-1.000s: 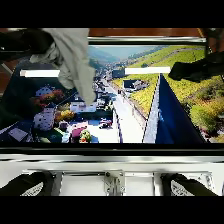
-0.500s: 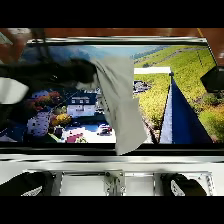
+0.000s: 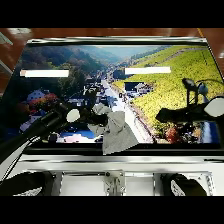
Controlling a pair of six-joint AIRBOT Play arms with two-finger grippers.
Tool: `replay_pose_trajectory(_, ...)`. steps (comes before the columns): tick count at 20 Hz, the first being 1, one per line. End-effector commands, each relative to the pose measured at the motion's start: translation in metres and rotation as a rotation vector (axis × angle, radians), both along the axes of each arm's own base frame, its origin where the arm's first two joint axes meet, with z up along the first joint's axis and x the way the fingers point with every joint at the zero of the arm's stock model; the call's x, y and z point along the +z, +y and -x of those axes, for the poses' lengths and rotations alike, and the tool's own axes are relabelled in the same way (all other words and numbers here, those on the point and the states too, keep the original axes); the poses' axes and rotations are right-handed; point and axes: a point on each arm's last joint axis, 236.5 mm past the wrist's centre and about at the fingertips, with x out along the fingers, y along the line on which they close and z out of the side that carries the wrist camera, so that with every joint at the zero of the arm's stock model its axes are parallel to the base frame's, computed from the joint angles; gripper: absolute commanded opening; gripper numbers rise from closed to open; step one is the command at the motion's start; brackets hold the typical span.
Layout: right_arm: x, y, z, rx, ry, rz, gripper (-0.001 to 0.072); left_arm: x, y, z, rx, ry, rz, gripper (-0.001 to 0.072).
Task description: Fold the shirts.
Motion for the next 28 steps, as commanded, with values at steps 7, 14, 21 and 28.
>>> replay_pose_trajectory(7, -0.094, 0.037, 0.024, 0.041, 0.297, -0.169, 0.0636, -0.035, 0.123, 0.026, 0.028, 0.278, -0.135, 0.0660)
replay_pose_trajectory(14, -0.108, 0.044, 0.023, 0.043, 0.339, -0.205, 0.0636, -0.057, 0.093, 0.012, 0.266, 0.245, 0.192, 0.0660)
replay_pose_trajectory(21, -0.107, 0.044, 0.023, 0.021, 0.349, -0.209, 0.0636, -0.084, 0.045, 0.005, 0.328, 0.271, 0.266, 0.0315)
replay_pose_trajectory(28, -0.138, 0.080, 0.049, 0.136, 0.466, -0.177, 0.0636, -0.067, 0.046, -0.001, 0.269, 0.214, 0.278, 0.0037)
